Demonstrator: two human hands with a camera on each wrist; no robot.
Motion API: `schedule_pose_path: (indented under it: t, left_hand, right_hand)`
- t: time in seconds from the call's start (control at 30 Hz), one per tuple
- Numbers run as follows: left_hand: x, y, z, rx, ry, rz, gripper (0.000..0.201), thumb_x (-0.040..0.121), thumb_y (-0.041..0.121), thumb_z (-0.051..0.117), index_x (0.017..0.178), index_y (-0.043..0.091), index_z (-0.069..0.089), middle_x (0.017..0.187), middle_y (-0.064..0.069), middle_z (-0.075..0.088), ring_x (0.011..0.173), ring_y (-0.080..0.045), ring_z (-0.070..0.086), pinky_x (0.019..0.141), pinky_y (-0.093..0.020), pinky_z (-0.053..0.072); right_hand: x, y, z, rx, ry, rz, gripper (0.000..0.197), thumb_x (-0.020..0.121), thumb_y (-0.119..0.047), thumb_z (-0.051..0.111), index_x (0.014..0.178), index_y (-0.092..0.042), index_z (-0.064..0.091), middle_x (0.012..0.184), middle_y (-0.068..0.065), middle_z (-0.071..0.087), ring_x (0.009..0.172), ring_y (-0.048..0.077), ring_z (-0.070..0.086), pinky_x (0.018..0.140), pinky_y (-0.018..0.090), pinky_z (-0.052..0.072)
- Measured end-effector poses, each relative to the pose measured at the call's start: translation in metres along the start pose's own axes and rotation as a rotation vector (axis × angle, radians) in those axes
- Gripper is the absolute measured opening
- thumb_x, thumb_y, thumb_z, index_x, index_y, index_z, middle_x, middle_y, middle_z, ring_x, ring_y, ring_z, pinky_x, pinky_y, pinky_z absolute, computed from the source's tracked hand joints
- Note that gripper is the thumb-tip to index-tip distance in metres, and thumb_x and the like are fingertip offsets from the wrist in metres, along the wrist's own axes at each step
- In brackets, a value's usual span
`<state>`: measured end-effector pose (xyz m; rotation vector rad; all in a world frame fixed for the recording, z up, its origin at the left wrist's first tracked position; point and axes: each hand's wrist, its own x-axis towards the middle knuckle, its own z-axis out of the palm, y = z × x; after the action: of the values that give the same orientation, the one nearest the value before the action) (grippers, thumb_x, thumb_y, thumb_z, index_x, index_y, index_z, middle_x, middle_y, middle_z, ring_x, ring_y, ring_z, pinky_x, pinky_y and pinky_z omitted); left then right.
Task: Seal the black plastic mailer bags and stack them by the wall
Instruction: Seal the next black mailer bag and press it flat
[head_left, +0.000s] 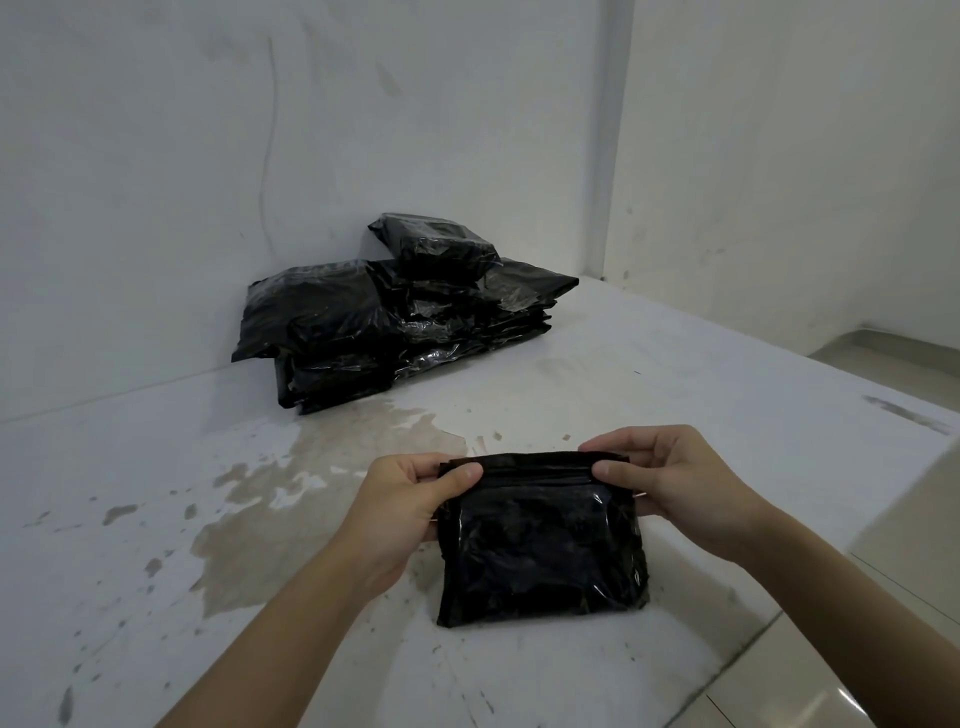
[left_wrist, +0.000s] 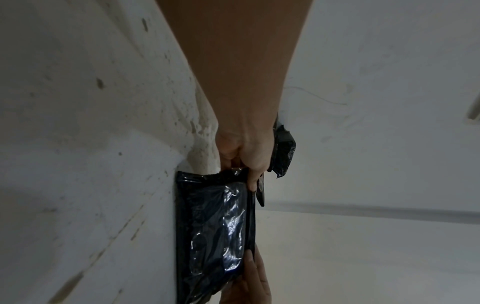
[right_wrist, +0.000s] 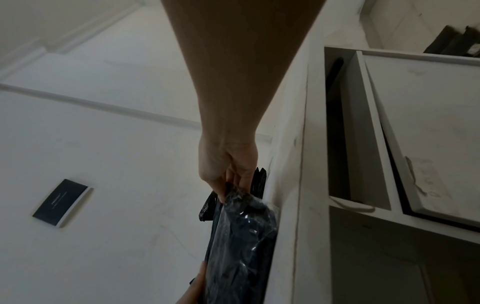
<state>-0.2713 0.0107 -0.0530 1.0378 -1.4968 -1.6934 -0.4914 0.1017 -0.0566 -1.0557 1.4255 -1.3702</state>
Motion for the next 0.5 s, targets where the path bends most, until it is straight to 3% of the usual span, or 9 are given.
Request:
schedule_pose_path:
  t: [0.5]
  left_hand:
    - [-0.0055, 0.0001, -0.0050, 0.062, -0.076, -0.018, 0.016, 0.090, 0.008, 0.059, 0.097, 0.000, 0.071, 0.083, -0.015, 0.073, 0.065, -0.017, 0.068, 0.052, -0.024, 0.053]
  right_hand:
    - [-0.0055, 0.0021, -0.0029, -0.082, -0.008, -0.002, 0.011, 0.088, 0.000, 0.059, 0.090, 0.000, 0.070, 0.082, 0.020, 0.071, 0.065, 0.020, 0.067, 0.056, 0.027, 0.055]
